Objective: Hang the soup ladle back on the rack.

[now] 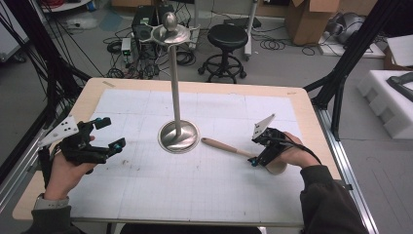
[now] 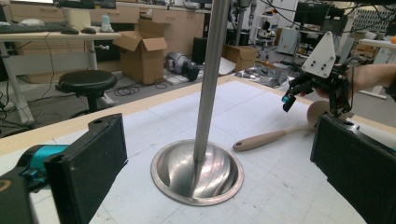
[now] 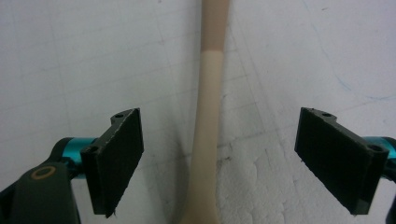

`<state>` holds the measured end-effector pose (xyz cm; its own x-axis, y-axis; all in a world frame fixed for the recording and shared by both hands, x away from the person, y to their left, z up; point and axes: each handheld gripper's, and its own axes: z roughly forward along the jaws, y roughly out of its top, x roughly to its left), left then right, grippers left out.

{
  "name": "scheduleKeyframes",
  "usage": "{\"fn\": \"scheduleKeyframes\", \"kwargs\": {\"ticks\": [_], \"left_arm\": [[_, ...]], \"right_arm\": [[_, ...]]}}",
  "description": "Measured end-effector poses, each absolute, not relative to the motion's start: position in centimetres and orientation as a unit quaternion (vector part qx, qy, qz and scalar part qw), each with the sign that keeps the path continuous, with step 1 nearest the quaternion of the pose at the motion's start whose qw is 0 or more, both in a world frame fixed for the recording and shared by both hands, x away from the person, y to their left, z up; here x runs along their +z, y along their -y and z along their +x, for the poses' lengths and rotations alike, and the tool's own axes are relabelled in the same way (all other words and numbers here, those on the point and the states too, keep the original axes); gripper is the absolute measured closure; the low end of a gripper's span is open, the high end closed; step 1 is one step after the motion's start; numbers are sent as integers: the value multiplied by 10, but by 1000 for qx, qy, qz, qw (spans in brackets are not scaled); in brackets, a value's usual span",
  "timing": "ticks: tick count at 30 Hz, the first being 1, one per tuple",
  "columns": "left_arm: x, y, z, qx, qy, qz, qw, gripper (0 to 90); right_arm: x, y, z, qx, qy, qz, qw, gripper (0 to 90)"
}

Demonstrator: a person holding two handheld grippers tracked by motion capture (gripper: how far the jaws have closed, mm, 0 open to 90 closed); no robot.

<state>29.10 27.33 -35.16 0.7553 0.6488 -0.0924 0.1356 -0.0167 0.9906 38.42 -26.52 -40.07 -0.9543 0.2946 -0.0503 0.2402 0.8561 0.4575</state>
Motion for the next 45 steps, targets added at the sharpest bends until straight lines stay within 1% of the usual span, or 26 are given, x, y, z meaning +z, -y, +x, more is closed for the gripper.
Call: {"fn": "scheduleKeyframes", "kwargs": {"ticks": [4, 7, 10, 11, 15, 18, 25, 31, 34, 45], "left_arm": [[-352, -273, 291, 201, -287, 686, 638, 41], [-352, -272, 291, 200, -288, 685, 638, 41], [-352, -271, 291, 199, -287, 688, 637, 41], [-352, -272, 291, 199, -287, 688, 636, 41], [-352, -272, 291, 200, -288, 686, 638, 41], [-352, -273, 291, 199, -288, 686, 638, 41], [-353, -273, 291, 198, -289, 685, 639, 40], [-353, -273, 292, 197, -292, 685, 638, 41], [-353, -274, 292, 198, -290, 685, 638, 41], [-353, -275, 291, 198, -291, 683, 640, 41]], "right_arm": [[-404, 262, 384, 213, -966, 131, 59, 181], [-406, 260, 384, 202, -970, 129, 49, 255], [-408, 258, 384, 188, -972, 131, 46, 352], [-409, 257, 384, 186, -972, 134, 48, 392], [-408, 255, 384, 180, -973, 136, 55, 501], [-407, 252, 383, 183, -972, 134, 60, 546], [-413, 248, 385, 170, -975, 132, 47, 628], [-413, 250, 384, 178, -972, 151, 36, 759], [-413, 250, 385, 179, -969, 169, 30, 771], [-410, 250, 381, 181, -963, 192, 49, 781]]}}
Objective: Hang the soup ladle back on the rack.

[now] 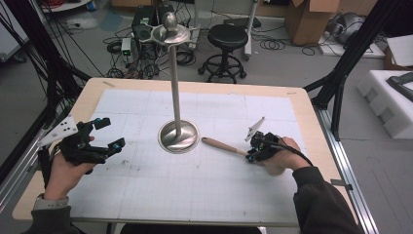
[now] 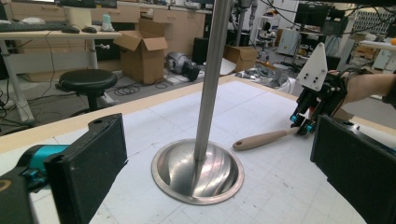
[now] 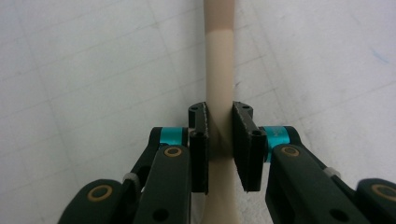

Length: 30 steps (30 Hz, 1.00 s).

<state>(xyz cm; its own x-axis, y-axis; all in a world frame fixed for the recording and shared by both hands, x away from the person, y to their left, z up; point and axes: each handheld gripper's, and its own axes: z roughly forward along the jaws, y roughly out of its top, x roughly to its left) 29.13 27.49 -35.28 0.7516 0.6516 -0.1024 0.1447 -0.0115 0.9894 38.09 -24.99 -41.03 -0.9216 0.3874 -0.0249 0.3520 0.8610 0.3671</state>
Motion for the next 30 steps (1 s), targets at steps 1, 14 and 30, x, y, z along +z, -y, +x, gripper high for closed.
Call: {"fn": "scheduleKeyframes", "kwargs": {"ticks": [1, 14, 30], "left_arm": [[-353, -275, 291, 198, -292, 683, 640, 40], [-351, -276, 290, 199, -290, 680, 643, 41], [-347, -278, 287, 201, -286, 676, 649, 41]], "right_arm": [[-409, 251, 381, 188, -961, 195, 52, 781], [-376, 268, 368, 273, -938, 201, 73, 781], [-344, 278, 357, 352, -912, 189, 87, 781]]}}
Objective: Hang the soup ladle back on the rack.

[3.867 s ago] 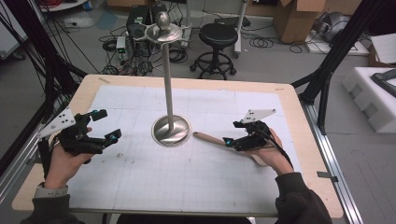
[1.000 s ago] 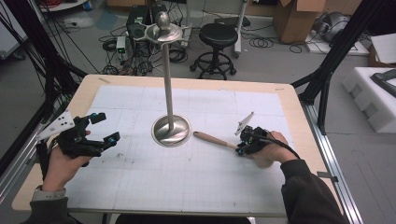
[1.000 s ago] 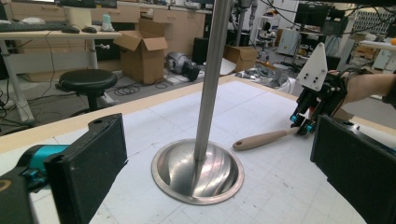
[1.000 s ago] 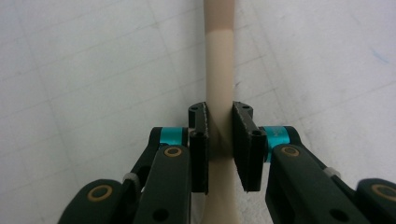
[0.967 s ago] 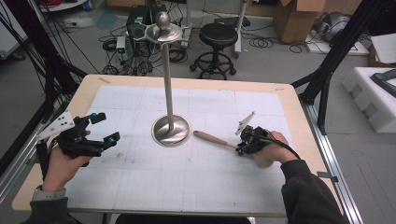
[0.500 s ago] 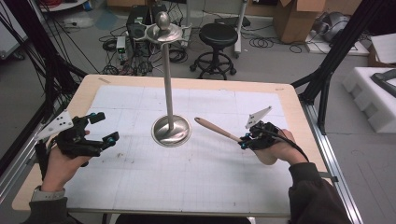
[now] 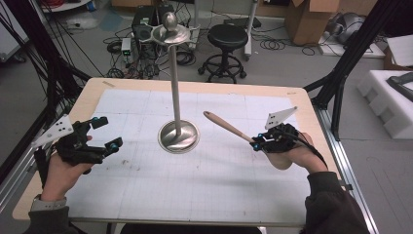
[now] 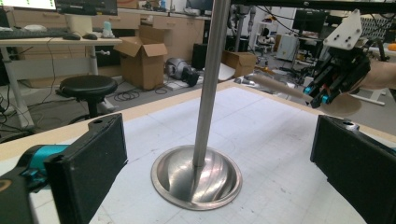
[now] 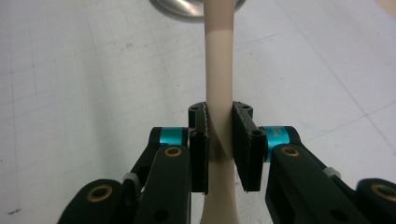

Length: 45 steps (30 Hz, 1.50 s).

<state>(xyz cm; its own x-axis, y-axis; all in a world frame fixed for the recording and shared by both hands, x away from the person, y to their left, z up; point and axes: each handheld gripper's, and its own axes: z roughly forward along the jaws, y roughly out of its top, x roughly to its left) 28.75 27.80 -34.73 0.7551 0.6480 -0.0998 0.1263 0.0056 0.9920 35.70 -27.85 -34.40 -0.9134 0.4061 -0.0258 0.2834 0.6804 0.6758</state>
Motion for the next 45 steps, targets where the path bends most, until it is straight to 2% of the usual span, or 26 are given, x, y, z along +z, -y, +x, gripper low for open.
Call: {"fn": "scheduleKeyframes", "kwargs": {"ticks": [14, 27, 45], "left_arm": [[-347, -278, 288, 200, -288, 674, 650, 40], [-346, -280, 288, 199, -286, 674, 652, 41], [-344, -281, 286, 201, -286, 671, 654, 41]], "right_arm": [[-312, 289, 354, 428, -881, 174, 104, 781], [-286, 291, 352, 477, -855, 176, 101, 781], [-270, 281, 351, 542, -814, 173, 118, 781]]}}
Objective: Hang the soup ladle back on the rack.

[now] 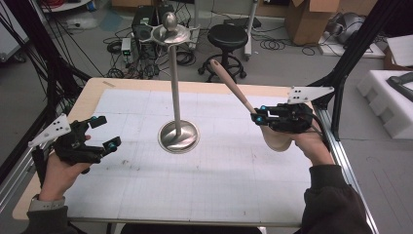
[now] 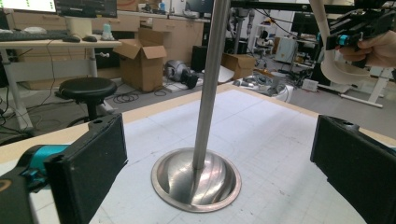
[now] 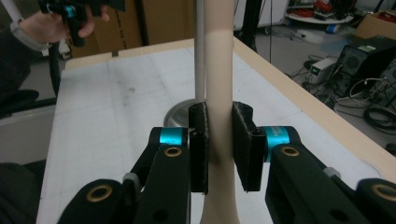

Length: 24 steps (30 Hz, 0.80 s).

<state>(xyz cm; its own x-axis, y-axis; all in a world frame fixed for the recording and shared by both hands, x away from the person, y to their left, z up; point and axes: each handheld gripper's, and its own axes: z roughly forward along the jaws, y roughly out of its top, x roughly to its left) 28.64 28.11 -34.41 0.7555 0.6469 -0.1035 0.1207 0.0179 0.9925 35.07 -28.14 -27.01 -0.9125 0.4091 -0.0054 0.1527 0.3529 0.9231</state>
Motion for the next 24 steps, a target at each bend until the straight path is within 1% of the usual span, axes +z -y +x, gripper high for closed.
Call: {"fn": "scheduleKeyframes", "kwargs": {"ticks": [10, 24], "left_arm": [[-343, -283, 285, 203, -284, 670, 655, 41], [-342, -283, 285, 204, -284, 671, 654, 41]], "right_arm": [[-268, 280, 349, 599, -768, 184, 131, 781], [-274, 273, 339, 625, -730, 211, 179, 781]]}}
